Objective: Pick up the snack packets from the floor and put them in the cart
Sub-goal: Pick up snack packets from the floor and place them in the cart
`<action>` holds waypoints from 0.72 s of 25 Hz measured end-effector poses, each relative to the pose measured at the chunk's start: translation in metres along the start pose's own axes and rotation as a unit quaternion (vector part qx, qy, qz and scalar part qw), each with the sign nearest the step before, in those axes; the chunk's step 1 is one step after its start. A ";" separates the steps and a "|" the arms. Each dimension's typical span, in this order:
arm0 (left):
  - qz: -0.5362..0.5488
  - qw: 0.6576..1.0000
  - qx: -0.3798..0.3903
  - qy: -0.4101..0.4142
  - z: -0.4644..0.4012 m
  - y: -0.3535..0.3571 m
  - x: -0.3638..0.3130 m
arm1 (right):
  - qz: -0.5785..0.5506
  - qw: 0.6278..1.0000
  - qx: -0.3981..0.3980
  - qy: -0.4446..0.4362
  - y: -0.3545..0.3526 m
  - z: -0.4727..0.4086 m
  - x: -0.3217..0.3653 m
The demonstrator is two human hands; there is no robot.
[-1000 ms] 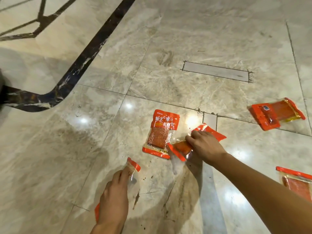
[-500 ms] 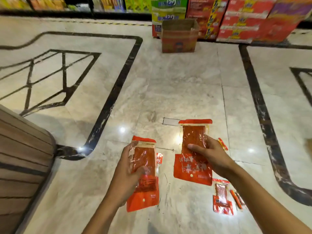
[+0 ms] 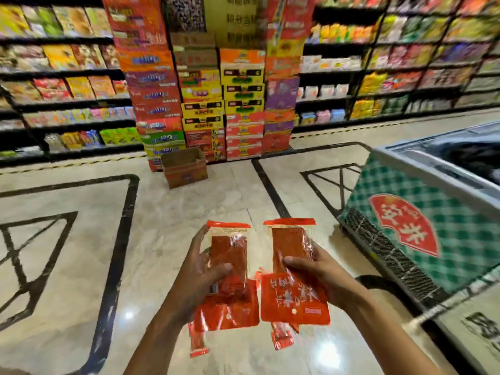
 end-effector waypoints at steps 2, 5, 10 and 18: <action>-0.031 0.998 0.045 0.028 0.014 0.046 -0.025 | -0.022 0.998 -0.040 -0.034 -0.027 0.052 0.017; -0.068 0.991 0.107 0.045 0.040 0.130 -0.059 | -0.043 0.989 -0.115 -0.088 -0.080 0.142 0.037; -0.075 0.972 0.214 0.068 0.100 0.273 -0.082 | -0.075 0.957 -0.236 -0.152 -0.168 0.296 0.030; -0.056 0.912 0.400 0.075 0.278 0.533 -0.052 | -0.110 0.887 -0.408 -0.183 -0.282 0.602 -0.059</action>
Point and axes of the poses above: each hand's wrist, its own z-axis away from the middle knuckle, its own y-axis out of the palm, x = y × z, the point moved 8 cm from there along -z, towards the middle knuckle, and after that the axes turned 4 degrees about z, right-handed, at the moved point
